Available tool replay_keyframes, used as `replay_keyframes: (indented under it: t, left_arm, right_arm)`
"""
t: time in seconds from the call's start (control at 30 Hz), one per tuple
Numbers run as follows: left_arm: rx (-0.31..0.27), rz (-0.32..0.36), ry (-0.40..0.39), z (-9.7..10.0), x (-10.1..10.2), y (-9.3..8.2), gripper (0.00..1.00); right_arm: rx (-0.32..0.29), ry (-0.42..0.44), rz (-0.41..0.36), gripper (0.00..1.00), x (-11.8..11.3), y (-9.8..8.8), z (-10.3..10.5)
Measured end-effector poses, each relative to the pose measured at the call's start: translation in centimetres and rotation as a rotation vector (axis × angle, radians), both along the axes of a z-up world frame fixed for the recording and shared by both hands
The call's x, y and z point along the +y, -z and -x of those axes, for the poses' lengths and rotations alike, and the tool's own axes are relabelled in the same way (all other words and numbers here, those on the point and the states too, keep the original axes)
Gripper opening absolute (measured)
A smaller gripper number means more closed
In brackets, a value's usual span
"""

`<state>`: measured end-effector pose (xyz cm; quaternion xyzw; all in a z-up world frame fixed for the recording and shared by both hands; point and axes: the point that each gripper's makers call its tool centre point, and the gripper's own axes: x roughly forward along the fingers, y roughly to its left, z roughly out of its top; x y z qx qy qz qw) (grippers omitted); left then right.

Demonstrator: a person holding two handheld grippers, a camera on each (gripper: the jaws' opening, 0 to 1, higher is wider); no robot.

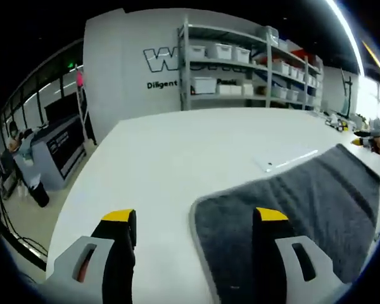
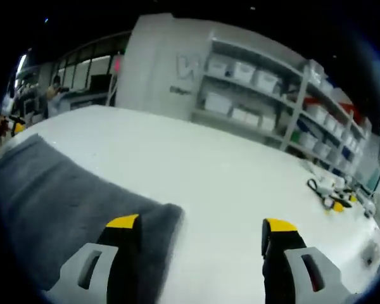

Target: Open the folded towel by lifting each exposed corner and separating the folded layers until the towel lies flat within the target outline without major curled edges

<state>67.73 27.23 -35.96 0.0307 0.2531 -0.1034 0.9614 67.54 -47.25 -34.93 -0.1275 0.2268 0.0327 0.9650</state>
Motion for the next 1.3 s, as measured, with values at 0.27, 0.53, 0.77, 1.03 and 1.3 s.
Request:
replay_keyframes:
  t: [0.27, 0.53, 0.77, 1.03, 1.3]
  left_arm:
    - [0.064, -0.013, 0.006, -1.4, 0.3, 2.3, 0.56]
    - [0.114, -0.003, 0.014, -2.5, 0.2, 4.4, 0.49]
    - [0.156, 0.010, 0.029, -2.6, -0.1, 5.3, 0.47]
    - [0.151, 0.027, 0.010, -3.1, 0.7, 5.6, 0.32]
    - [0.133, 0.011, 0.036, -3.1, -0.1, 5.4, 0.27]
  right_arm:
    - [0.051, 0.002, -0.016, 0.56, -0.2, 1.3, -2.3]
    - [0.084, 0.013, 0.008, 0.32, -0.3, 2.4, -3.9]
    - [0.173, -0.037, -0.068, 0.31, 2.0, 4.6, -3.3]
    - [0.221, -0.057, -0.037, 0.21, 2.2, 6.6, -2.8]
    - [0.234, -0.053, -0.045, 0.13, 2.6, 6.5, -2.5]
